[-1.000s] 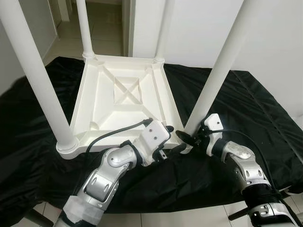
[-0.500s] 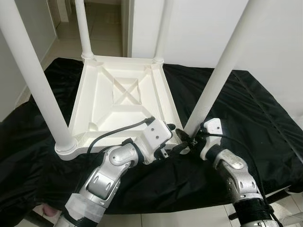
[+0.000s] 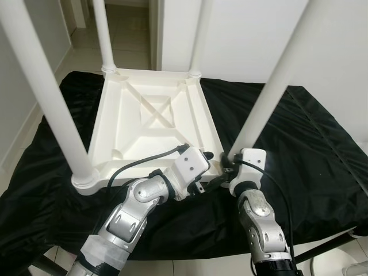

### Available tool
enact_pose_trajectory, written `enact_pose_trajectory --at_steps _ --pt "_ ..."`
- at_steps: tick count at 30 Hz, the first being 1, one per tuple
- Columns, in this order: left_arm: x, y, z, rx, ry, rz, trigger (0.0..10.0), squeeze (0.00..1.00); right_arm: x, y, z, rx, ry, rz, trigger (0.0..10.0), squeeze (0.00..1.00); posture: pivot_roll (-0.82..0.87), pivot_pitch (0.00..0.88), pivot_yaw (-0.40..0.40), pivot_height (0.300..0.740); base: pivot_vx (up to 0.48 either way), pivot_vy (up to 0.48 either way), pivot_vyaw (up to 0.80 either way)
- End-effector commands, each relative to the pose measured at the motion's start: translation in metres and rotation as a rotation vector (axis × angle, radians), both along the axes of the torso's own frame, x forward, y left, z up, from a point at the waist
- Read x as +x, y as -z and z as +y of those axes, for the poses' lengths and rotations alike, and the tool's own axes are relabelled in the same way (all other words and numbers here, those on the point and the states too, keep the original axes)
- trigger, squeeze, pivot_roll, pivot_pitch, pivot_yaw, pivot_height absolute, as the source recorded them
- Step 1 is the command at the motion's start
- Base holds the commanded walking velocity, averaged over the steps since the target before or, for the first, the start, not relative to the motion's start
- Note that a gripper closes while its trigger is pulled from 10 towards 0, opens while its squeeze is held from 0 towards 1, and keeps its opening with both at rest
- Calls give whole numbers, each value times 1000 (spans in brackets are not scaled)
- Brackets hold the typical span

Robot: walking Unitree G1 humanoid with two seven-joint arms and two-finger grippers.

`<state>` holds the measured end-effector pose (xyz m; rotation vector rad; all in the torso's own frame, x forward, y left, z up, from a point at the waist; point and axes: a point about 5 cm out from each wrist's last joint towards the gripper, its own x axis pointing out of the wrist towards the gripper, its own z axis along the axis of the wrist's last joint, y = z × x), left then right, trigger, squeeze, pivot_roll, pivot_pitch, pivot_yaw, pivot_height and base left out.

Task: Building children table

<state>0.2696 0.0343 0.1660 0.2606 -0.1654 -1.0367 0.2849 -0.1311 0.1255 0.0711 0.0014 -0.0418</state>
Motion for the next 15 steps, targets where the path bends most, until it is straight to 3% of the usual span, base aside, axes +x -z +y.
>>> enact_pose_trajectory --at_steps 1,5,6,7,8,15 --pt "1 -1 -2 -11 -16 -12 10000 0 -4 5 5 26 17 30 10000 0 -119 0 -61 740 0 0 0" --pt "-1 0 -4 -13 -6 -9 10000 0 -4 5 7 38 -15 27 10000 0 -127 0 -56 740 0 0 0" --pt "-2 0 -6 -12 3 -8 10000 0 -5 4 8 48 -30 26 10000 400 -127 0 -56 740 0 0 0" --pt "-2 0 -6 -12 3 -8 10000 0 -5 4 8 48 -30 26 10000 400 -127 0 -56 740 0 0 0" --pt "-3 1 -6 -14 10 -10 10000 0 -6 2 10 56 -63 16 10000 1000 -125 0 -56 740 0 0 0" --pt "-1 0 -5 -18 2 -12 10000 0 -7 -5 8 55 -87 1 10000 1000 -125 0 -56 740 0 0 0"
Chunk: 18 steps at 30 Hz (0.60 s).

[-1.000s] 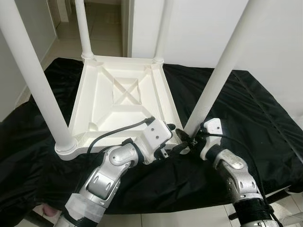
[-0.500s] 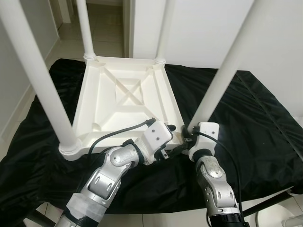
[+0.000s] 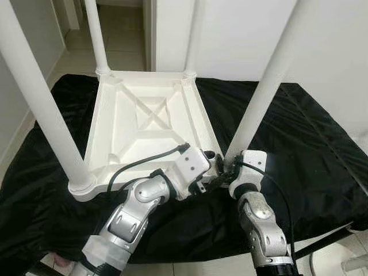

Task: Building children table

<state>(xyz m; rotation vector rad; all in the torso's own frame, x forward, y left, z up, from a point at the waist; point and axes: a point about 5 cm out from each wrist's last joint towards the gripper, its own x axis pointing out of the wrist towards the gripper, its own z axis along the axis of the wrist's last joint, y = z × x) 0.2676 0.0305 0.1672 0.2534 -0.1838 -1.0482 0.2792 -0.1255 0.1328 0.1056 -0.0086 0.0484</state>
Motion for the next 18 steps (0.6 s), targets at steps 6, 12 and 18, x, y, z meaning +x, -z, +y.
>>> enact_pose_trajectory --at_steps 6,12,18 --pt "-1 1 -1 -4 -8 -2 10000 0 1 0 -27 -63 -147 20 10000 0 -117 0 -51 740 0 0 0" --pt "-2 1 -1 -3 4 0 10000 0 1 -1 -41 -159 -332 5 10000 0 -118 0 -48 740 0 0 0" --pt "0 -1 -2 -1 20 -6 10000 0 9 1 -47 -244 -522 21 10000 0 -129 0 -32 740 0 0 0"
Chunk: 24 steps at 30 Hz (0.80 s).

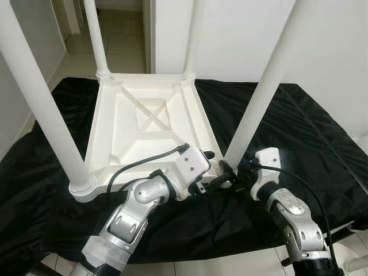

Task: Building children table

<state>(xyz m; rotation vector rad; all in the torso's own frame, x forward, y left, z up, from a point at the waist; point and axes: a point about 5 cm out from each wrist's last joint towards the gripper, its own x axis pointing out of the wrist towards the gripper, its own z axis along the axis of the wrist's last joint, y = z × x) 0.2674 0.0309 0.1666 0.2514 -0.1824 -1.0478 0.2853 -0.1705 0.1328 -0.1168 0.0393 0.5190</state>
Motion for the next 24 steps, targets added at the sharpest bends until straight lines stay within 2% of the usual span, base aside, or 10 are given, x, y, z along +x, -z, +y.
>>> enact_pose_trajectory --at_steps 1,4,7,8,9,13,14,22,23,24 --pt "1 -1 -3 0 21 -8 10000 0 3 1 -2 -21 -50 4 10000 0 -129 0 -32 740 0 0 0" --pt "3 -3 -5 4 32 -19 10000 0 16 -1 -3 -80 -148 0 10000 0 -128 0 -23 740 0 0 0" --pt "3 -4 -7 4 38 -23 10000 0 23 -1 -1 -114 -189 3 10000 0 -124 0 -22 740 0 0 0" --pt "2 -4 -8 2 41 -23 10000 0 26 1 0 -125 -208 12 8392 0 -123 0 -23 740 0 0 0" --pt "2 -5 -8 0 44 -23 10000 0 28 2 0 -139 -226 18 4863 0 -123 0 -23 740 0 0 0" --pt "1 -5 -9 -3 48 -22 10000 0 30 4 1 -152 -244 23 4863 0 -121 0 -23 740 0 0 0" --pt "1 -5 -9 -3 48 -24 10000 0 30 6 1 -155 -254 32 0 0 -118 0 -30 740 0 0 0" --pt "0 -6 -10 -9 44 -25 10000 0 27 13 -2 -160 -267 59 0 0 -120 0 -38 740 0 0 0" --pt "0 -5 -10 -11 45 -24 10000 0 25 14 -3 -147 -266 66 10000 0 -122 0 -38 740 0 0 0" --pt "0 -5 -10 -11 45 -24 10000 0 25 14 -3 -147 -266 66 10000 0 -122 0 -38 740 0 0 0"
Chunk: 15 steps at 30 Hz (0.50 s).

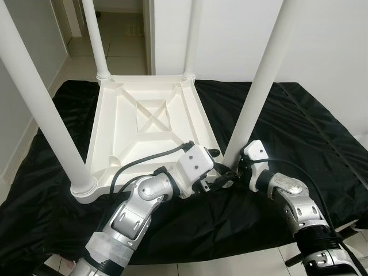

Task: Building children table

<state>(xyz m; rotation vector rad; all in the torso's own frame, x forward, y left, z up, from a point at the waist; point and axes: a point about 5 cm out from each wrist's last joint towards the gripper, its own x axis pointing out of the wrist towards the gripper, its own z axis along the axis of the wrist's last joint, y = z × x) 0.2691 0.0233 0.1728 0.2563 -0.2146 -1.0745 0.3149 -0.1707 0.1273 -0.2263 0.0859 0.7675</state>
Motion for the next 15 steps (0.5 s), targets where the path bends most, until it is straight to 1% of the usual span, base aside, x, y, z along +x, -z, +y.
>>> enact_pose_trajectory --at_steps 1,2,4,6,8,11,13,15 --pt "-2 1 -3 -4 15 3 10000 0 -5 9 -3 -28 -17 35 10000 0 -122 0 -38 740 0 0 0" --pt "-2 1 -3 -4 15 3 10000 0 -5 9 -3 -28 -17 35 10000 0 -122 0 -38 740 0 0 0" --pt "-2 2 -3 -5 19 5 10000 0 -7 10 -3 -27 41 25 10000 0 -129 0 -34 740 0 0 0" --pt "-2 2 -3 -5 19 5 10000 0 -7 10 -3 -27 41 25 10000 0 -129 0 -34 740 0 0 0" --pt "-2 2 -3 -3 23 6 10000 0 -6 12 -5 -35 138 20 10000 0 -134 0 -31 740 0 0 0" --pt "-2 3 -3 1 26 15 10000 0 -9 11 -3 21 230 26 10000 0 -139 0 -30 740 0 0 0" --pt "-2 4 -3 3 26 18 10000 0 -11 10 -2 34 243 24 10000 0 -139 0 -30 740 0 0 0" --pt "-2 4 -3 2 26 25 10000 0 -14 10 2 52 302 22 10000 0 -145 0 -27 740 0 0 0"
